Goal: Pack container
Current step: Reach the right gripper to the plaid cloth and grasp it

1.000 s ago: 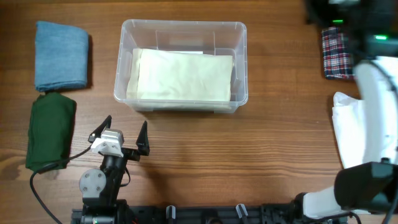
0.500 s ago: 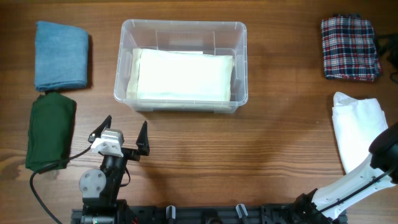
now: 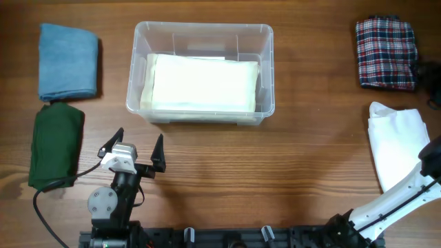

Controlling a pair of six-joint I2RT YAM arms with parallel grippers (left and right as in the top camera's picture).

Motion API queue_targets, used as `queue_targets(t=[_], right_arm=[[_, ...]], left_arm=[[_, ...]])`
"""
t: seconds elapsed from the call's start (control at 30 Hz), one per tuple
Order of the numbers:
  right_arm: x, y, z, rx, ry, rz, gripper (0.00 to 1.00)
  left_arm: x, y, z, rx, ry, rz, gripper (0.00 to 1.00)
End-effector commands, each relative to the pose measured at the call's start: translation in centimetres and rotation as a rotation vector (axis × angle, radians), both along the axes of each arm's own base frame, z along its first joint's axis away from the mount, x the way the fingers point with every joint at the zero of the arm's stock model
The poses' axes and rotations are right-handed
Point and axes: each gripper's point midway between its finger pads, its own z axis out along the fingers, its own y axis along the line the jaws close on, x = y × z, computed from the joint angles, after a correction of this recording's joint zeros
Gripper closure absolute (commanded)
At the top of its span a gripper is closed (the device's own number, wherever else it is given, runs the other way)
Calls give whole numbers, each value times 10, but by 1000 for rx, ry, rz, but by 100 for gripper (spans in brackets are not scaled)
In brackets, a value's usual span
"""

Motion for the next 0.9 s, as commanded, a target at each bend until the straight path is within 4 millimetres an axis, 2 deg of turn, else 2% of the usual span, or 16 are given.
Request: queue_targets(t=[0.0, 0.13, 0.5, 0.6, 0.67, 0.73, 0.87], right_arm=[[3, 0, -6, -21, -18, 31, 5], [1, -6, -11, -44, 6, 10, 5], [-3, 3, -70, 54, 72, -9, 5], [5, 16, -83, 112, 57, 2, 6], [15, 31, -88, 150, 36, 31, 6], [26, 49, -97, 170, 42, 53, 7], [51, 92, -99, 162, 35, 143, 9]], left_arm=[[0, 0, -2, -2, 2, 2, 0], [0, 0, -2, -2, 2, 2, 0], [0, 0, -2, -2, 2, 2, 0], [0, 0, -2, -2, 2, 2, 0], [0, 0, -2, -2, 2, 2, 0], [0, 0, -2, -2, 2, 2, 0], [0, 0, -2, -2, 2, 2, 0]])
